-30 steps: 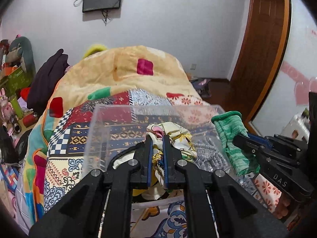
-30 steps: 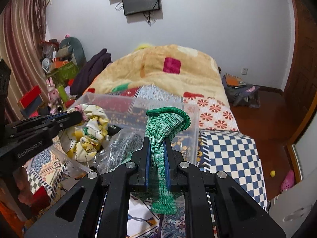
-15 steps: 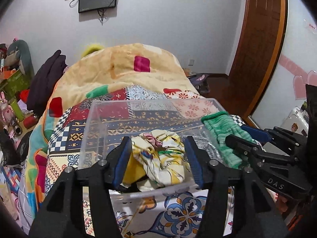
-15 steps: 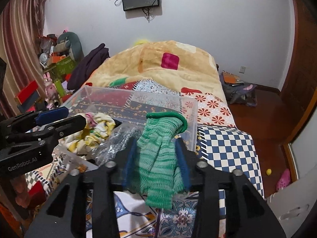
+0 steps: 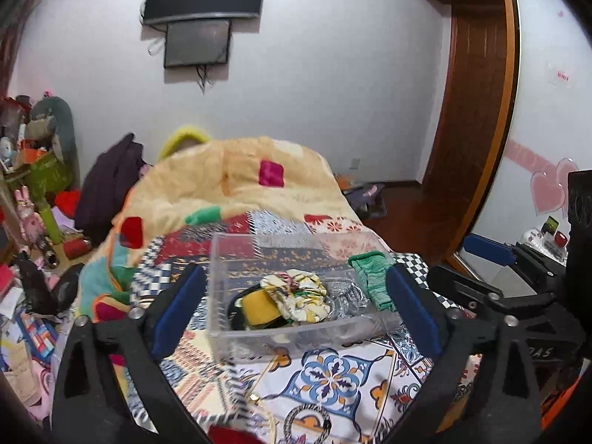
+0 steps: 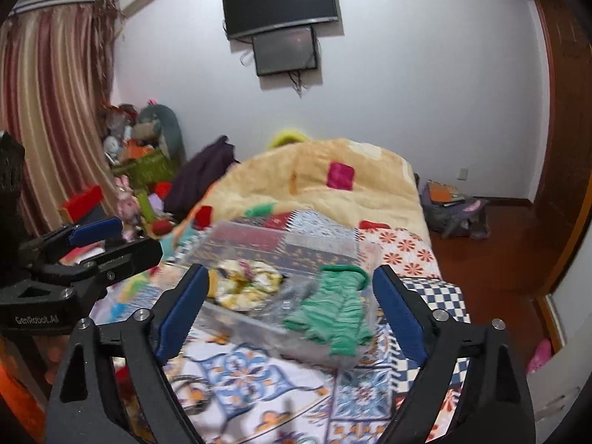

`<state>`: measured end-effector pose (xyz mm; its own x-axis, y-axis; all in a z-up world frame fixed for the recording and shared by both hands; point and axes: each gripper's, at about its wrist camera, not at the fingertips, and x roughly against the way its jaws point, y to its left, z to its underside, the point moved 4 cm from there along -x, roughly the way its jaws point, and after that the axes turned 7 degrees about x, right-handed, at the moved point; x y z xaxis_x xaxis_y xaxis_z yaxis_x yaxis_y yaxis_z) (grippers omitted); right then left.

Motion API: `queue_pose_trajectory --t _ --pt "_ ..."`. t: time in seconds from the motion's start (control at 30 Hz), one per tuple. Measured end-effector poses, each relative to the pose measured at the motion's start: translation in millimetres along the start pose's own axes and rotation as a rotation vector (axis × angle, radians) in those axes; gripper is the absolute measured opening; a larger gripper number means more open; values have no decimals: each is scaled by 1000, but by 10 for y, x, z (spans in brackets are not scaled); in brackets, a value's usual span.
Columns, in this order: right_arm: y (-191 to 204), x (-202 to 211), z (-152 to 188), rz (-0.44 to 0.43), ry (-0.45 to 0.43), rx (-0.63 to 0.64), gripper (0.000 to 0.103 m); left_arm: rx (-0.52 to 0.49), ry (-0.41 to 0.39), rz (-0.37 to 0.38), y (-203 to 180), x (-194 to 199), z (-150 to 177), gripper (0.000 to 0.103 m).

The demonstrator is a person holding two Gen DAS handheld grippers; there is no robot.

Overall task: Organize soft objects
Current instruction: 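Lift the glove and scrunchie and release them into the box, then grasp the braided cord with the right gripper while the left grasps the red pouch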

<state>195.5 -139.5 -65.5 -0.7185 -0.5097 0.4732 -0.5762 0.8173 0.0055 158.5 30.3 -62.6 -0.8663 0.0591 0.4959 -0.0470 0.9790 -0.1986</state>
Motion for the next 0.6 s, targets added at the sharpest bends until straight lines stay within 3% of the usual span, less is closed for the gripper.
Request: queue_pose_trajectory --t 0.07,0.3,0.6 --pt "84 95 -12 -24 -14 -5 103 8 -11 -14 48 177 18 103" --pt "435 175 91 -83 12 36 103 39 41 -79 335 466 250 103" --pt "722 -186 694 -126 214 49 102 59 198 -186 705 263 907 103"
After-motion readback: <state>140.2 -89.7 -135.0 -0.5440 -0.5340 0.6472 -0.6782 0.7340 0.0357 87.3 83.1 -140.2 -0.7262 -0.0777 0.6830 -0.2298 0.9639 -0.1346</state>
